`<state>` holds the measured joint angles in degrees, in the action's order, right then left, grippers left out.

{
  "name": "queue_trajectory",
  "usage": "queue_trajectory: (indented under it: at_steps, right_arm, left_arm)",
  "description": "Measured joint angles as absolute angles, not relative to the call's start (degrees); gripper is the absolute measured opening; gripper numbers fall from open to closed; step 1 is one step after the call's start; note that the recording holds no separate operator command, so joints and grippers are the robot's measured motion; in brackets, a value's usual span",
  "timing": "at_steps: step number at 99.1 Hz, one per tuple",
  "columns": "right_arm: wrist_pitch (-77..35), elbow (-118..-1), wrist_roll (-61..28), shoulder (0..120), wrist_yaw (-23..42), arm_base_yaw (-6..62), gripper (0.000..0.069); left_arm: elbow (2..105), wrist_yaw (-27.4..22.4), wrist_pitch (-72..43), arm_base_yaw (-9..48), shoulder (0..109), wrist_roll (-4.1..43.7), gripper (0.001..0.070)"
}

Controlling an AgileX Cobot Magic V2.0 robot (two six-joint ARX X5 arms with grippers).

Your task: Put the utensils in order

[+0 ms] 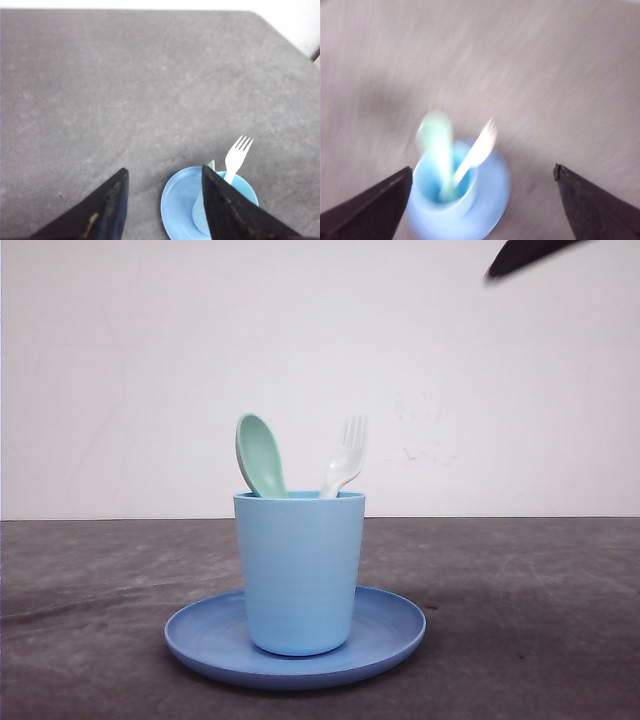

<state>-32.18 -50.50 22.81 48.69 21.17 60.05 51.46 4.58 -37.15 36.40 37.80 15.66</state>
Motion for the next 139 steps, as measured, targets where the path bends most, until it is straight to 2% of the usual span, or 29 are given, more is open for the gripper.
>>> queue_trajectory:
  at_steps: [21, 47, 52, 57, 61, 68, 74, 81, 95, 139]
  right_arm:
    - [-30.63, -50.52, 20.88, 41.69, 30.5, 60.05, 0.0577]
    - [-27.99, -50.52, 17.93, 39.77, 33.1, 60.05, 0.0577]
    - [-27.99, -50.52, 17.82, 39.81, 33.12, 60.05, 0.056]
    - [-27.99, -50.52, 17.8, 39.92, 33.12, 60.05, 0.0504]
    - [-27.99, -50.52, 17.76, 40.03, 33.12, 60.05, 0.042]
    - [-27.99, -50.52, 17.08, 40.1, 33.1, 60.05, 0.0214]
    - [-28.01, -50.52, 16.36, 40.1, 33.12, 60.05, 0.0082]
    - [-28.01, -50.52, 16.14, 40.1, 33.12, 60.05, 0.0029]
    - [-27.18, -50.52, 15.86, 40.1, 33.15, 60.05, 0.0005]
    - [-26.3, -50.52, 15.84, 40.1, 33.15, 60.05, 0.0004]
  left_arm:
    - [51.46, 4.58, -38.39, 36.4, 31.92, 15.66, 0.0274]
    - [51.46, 4.6, -43.44, 36.4, 28.08, 15.44, 0.0274]
    - [51.46, 4.6, -43.62, 36.4, 27.97, 15.22, 0.0274]
    - [51.46, 4.6, -43.59, 36.4, 27.92, 15.05, 0.0272]
    - [51.46, 4.6, -43.68, 36.4, 27.88, 14.96, 0.025]
    - [51.46, 4.6, -44.05, 36.4, 27.81, 14.74, 0.0117]
    - [51.46, 4.6, -44.12, 36.4, 27.79, 14.63, 0.0053]
    - [51.46, 4.6, -44.1, 36.4, 27.79, 14.63, 0.003]
    - [51.46, 4.62, -44.12, 36.4, 27.79, 14.61, 0.0024]
    - [51.46, 4.62, -44.42, 36.4, 27.79, 14.61, 0.0024]
